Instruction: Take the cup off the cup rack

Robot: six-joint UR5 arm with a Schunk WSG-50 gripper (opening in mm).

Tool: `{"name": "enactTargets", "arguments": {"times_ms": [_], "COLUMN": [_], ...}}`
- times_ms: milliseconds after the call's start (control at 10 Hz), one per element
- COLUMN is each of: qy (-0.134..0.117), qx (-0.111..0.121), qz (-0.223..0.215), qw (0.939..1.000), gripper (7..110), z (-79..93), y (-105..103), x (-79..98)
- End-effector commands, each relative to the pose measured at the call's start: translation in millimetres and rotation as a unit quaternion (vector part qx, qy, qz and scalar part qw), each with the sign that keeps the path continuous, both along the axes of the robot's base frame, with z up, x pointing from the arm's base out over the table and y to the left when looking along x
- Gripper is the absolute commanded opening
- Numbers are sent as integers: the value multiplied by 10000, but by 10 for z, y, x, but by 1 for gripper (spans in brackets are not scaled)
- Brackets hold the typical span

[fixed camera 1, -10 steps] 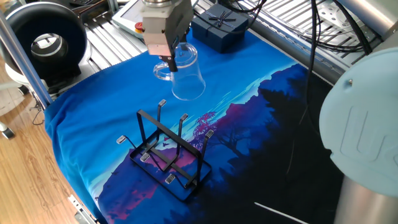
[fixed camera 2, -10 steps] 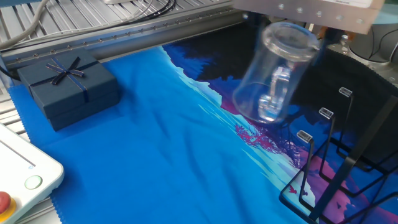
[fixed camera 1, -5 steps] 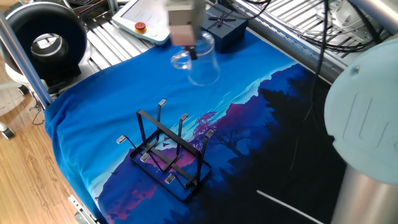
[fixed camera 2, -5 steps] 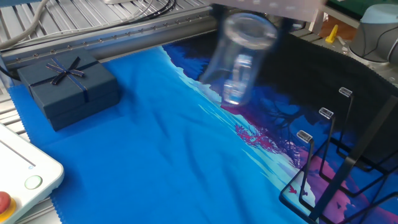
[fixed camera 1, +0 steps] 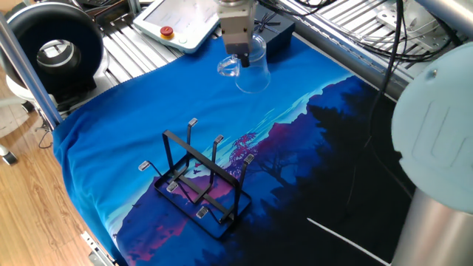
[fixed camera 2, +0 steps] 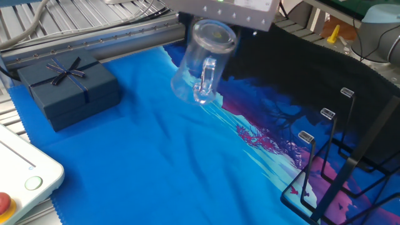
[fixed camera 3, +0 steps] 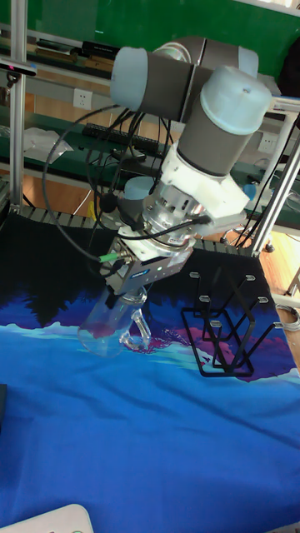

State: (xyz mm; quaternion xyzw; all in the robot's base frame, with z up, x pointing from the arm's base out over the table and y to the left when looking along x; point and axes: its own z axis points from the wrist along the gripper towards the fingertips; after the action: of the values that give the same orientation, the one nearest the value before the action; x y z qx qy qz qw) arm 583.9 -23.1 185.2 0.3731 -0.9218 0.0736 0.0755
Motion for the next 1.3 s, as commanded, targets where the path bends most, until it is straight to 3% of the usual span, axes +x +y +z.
{"name": "enactTargets", "arguments": {"times_ms": [0, 100, 200, 400, 500, 600, 900, 1200], "qy": [475, 688, 774, 407, 321, 304, 453, 416], "qx": [523, 613, 574, 169, 147, 56, 305, 209], "qz": [-251, -584, -994, -1721, -1913, -1961, -1977, -2304], "qw": [9972, 9940, 9904, 9841, 9809, 9801, 9787, 9720], "gripper": [44, 44, 44, 44, 44, 44, 44, 44], "z": [40, 117, 133, 118, 113, 118, 116, 119], "y": [509, 794, 815, 662, 662, 621, 756, 738], "x": [-127, -223, -288, -181, -154, -158, -206, -216]}}
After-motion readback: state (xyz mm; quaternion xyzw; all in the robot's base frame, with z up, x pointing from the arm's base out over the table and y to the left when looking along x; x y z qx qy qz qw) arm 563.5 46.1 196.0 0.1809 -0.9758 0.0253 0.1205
